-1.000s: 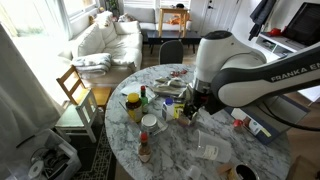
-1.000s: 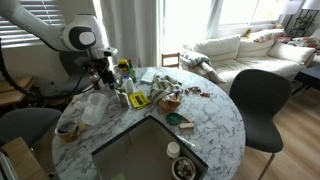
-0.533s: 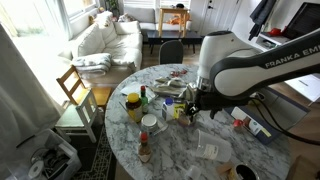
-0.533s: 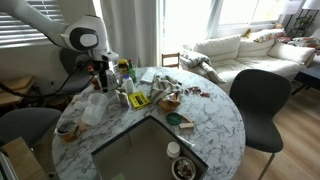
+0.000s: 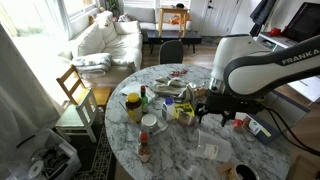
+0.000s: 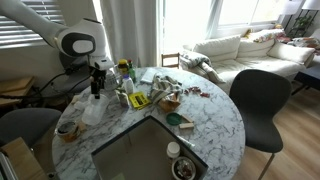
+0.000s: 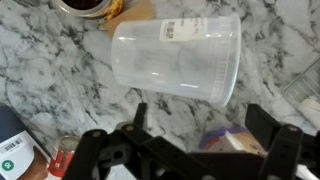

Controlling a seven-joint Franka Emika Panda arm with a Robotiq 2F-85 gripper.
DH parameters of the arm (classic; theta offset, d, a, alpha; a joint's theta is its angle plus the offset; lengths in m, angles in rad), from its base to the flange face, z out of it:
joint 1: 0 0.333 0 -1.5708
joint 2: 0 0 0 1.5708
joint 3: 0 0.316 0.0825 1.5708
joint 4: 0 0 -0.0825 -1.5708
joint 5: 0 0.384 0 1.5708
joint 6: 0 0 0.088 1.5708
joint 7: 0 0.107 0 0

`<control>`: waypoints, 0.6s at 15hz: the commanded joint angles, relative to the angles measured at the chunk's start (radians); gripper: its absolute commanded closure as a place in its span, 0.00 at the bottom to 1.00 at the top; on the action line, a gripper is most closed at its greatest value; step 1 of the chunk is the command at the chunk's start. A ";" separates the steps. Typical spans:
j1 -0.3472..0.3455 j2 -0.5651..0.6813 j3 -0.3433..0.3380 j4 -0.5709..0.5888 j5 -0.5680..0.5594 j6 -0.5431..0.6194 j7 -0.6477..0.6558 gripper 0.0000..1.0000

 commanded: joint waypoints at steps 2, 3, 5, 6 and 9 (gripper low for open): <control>-0.004 0.006 0.006 0.007 -0.001 -0.002 0.000 0.00; -0.004 0.008 0.005 0.007 -0.001 -0.002 0.000 0.00; -0.031 0.018 -0.013 0.017 0.101 -0.007 0.040 0.00; -0.037 0.013 -0.022 0.014 0.100 -0.016 0.075 0.00; -0.064 0.001 -0.044 -0.006 0.150 -0.014 0.143 0.00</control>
